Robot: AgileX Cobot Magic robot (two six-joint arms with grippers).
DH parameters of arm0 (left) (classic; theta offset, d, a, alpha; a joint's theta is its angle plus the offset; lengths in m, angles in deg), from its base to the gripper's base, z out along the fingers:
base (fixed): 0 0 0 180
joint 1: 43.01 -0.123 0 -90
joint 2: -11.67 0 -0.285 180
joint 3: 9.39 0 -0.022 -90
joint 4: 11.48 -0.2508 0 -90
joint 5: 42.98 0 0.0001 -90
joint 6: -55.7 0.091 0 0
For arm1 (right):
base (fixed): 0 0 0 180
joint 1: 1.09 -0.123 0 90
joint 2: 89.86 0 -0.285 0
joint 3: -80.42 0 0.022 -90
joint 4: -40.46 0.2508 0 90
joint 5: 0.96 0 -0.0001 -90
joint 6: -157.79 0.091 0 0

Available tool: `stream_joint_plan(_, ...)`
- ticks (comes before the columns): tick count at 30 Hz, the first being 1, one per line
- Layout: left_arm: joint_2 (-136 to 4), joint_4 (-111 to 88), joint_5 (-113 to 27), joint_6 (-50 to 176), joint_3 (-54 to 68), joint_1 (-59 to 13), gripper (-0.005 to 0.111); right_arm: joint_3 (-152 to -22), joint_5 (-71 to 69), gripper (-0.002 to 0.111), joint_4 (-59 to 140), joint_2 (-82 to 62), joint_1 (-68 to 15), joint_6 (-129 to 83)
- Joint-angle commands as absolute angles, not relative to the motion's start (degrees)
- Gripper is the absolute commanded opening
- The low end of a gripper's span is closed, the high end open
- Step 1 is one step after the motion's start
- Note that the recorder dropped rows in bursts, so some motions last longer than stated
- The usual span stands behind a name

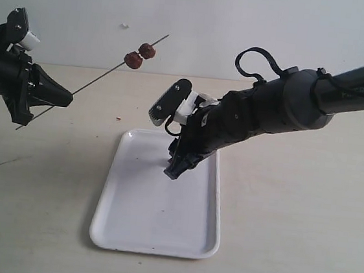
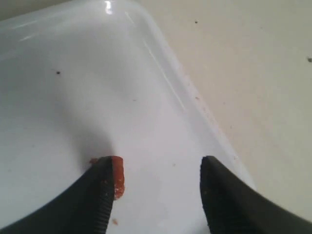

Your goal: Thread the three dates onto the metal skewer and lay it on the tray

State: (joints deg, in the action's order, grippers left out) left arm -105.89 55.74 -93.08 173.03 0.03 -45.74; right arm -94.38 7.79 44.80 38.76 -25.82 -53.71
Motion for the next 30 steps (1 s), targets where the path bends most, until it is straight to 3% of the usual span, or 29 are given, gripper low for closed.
stream_joint_plan(1, -105.81, 56.77, -93.21, 172.71, -0.13, -45.88, 0.0, -94.81, 7.2, 0.053, 44.51, 38.7, -23.67, -52.38)
stream_joint_plan(11, -105.81, 56.77, -93.21, 172.71, -0.13, -45.88, 0.0, -94.81, 8.83, 0.053, 44.4, 37.57, -23.65, -52.78)
stream_joint_plan(22, -105.81, 56.77, -93.21, 172.71, -0.13, -45.88, 0.0, -94.81, 22.65, 0.053, 35.59, 34.19, -23.76, -67.47)
stream_joint_plan(30, -105.81, 56.77, -92.55, 172.71, -0.13, -45.88, 0.0, -95.06, 21.43, 0.053, 35.82, 34.3, -23.76, -76.26)
